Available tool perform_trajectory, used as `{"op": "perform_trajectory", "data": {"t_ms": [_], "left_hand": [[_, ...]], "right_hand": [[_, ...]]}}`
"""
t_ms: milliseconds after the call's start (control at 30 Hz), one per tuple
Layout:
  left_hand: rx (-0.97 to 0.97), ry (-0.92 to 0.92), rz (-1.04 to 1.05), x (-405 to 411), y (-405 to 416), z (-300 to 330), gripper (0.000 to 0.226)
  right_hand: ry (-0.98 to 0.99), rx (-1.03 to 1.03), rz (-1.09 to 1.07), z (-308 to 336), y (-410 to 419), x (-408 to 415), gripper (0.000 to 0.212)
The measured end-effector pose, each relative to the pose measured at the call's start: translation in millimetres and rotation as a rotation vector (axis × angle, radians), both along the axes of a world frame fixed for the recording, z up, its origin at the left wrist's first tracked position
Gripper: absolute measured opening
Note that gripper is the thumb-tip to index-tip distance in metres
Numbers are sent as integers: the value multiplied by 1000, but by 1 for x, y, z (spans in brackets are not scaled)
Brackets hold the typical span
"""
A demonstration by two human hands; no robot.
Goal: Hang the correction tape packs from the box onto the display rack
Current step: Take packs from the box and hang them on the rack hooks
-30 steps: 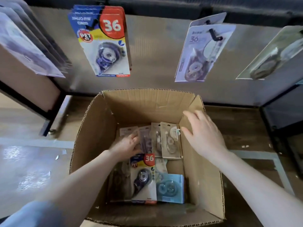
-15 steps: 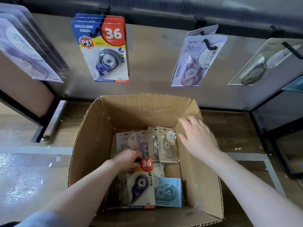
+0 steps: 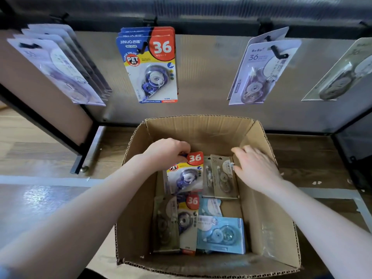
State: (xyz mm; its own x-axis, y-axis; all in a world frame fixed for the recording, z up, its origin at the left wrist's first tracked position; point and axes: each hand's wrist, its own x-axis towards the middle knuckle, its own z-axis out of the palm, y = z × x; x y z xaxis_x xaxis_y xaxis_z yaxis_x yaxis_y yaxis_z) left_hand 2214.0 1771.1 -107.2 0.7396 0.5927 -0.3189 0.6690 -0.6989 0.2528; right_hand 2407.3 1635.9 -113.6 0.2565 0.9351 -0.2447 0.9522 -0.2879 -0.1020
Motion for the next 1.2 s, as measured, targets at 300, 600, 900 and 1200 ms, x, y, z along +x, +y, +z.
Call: {"op": "perform_trajectory", "data": {"t_ms": [300, 600, 900, 1200], "left_hand": [[137, -23, 33, -21, 6, 8, 13], [192, 3, 106, -32, 8, 8, 19], [220, -18, 112, -44, 10, 7, 20], [231, -48, 105, -47, 10, 9, 20]], "right_hand": [[97, -336, 161, -25, -5, -6, 34], [203, -447, 223, -80, 15, -49, 44], [209, -450, 242, -120, 25, -96, 31], [169, -385, 291, -124, 26, -96, 34]]}}
